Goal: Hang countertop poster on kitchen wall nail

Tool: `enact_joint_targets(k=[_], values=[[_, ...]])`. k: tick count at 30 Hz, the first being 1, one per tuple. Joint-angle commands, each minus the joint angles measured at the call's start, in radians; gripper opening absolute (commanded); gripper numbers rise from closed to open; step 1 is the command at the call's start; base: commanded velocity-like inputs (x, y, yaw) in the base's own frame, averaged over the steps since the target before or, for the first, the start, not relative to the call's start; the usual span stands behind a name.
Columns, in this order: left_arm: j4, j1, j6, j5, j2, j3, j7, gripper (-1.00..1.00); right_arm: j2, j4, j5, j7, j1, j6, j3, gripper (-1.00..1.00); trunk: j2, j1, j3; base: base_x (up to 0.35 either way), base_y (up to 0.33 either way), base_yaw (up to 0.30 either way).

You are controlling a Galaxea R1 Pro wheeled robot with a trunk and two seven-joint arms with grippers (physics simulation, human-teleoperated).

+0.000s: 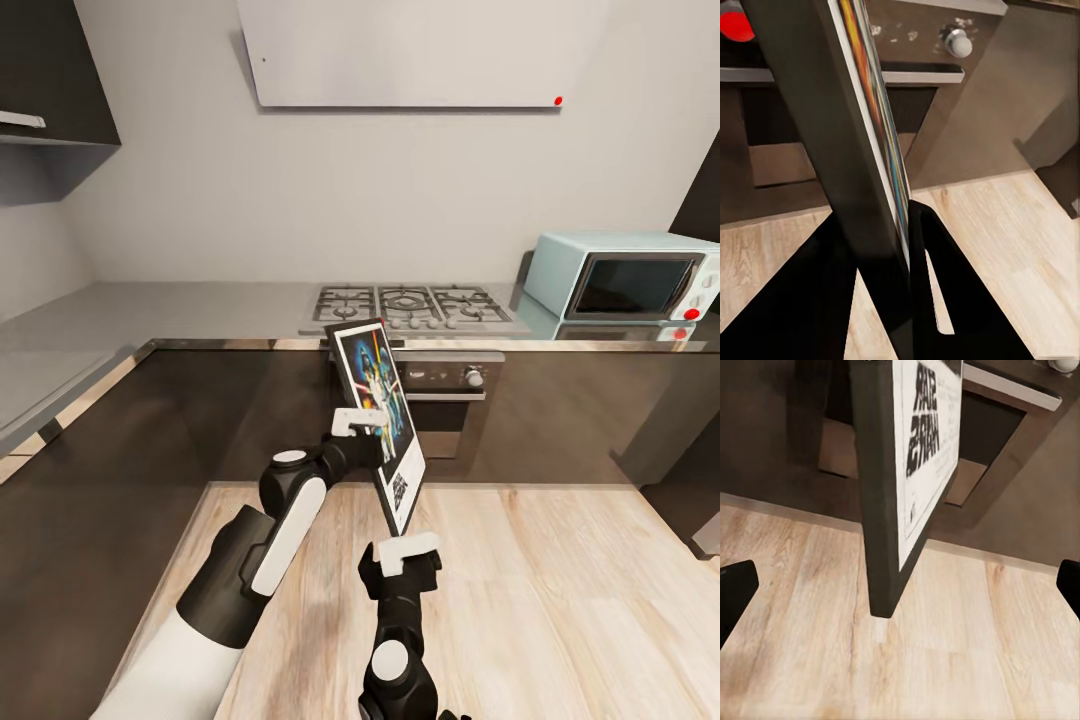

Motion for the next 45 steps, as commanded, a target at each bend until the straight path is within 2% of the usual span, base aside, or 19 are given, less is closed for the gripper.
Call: enact_joint_targets(k=[1, 10, 27, 45], values=[[-0.001, -0.001, 0.003, 0.009, 0.000, -0.003, 0.010, -1.00, 0.000, 0.000, 0.007, -0.002, -0.001, 0.010, 0.001, 1.00, -0.001, 0.000, -0.001, 0.000, 0.000, 0.000], [-0.001, -0.001, 0.003, 0.010, 0.000, -0.011, 0.010, -1.00, 0.001, 0.005, 0.007, 0.000, -0.001, 0.012, 0.001, 1.00, -0.001, 0.000, -0.001, 0.000, 0.000, 0.000], [-0.001, 0.000, 0.003, 0.010, 0.000, -0.010, 0.010, -1.00, 0.001, 0.038, 0.007, 0.000, -0.039, 0.013, 0.000, 1.00, -0.001, 0.000, -0.001, 0.000, 0.000, 0.000], [-0.001, 0.001, 0.003, 0.010, 0.000, -0.010, 0.010, -1.00, 0.001, 0.045, 0.004, 0.001, -0.044, 0.005, 0.000, 1.00, -0.001, 0.000, -0.001, 0.000, 0.000, 0.000]])
